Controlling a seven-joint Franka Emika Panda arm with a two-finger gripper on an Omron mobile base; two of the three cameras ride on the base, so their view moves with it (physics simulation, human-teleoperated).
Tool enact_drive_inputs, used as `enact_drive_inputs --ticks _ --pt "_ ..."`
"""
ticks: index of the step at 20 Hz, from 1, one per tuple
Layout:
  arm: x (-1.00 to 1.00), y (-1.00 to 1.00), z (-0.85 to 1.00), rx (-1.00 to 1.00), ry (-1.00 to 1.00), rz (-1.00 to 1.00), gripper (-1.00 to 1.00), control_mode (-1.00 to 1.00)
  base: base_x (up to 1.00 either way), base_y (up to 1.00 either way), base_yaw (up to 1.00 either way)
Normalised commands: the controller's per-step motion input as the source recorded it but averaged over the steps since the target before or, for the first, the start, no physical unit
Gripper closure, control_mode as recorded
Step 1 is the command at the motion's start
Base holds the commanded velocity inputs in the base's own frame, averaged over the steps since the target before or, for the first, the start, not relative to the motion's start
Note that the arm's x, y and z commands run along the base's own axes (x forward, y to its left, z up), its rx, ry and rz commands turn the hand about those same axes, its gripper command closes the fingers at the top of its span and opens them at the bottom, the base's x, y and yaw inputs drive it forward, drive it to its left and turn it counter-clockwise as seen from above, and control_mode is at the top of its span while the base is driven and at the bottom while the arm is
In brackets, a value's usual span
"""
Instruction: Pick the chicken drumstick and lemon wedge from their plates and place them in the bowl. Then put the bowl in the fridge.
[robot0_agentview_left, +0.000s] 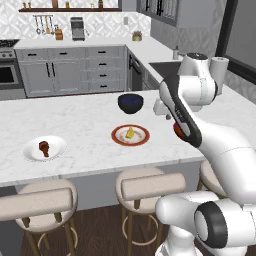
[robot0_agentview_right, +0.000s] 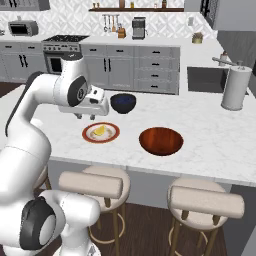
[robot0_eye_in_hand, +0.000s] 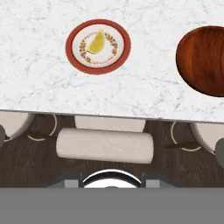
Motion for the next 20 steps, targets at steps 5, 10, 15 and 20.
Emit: enact_drive_inputs --ticks 5,10,15,20 --pt "-0.26 0.2 -0.06 0.02 0.0 0.0 -1.0 -1.0 0.0 0.0 0.0" --pt "-0.01 0.53 -0.36 0.0 0.07 -0.04 -1.0 -1.0 0.0 0.0 0.0" --pt "0.69 0.36 -0.52 0.0 0.24 -0.13 -1.0 -1.0 0.0 0.0 0.0" --pt "0.77 -0.03 -0.48 0.01 0.17 -0.04 -1.0 -1.0 0.0 0.0 0.0"
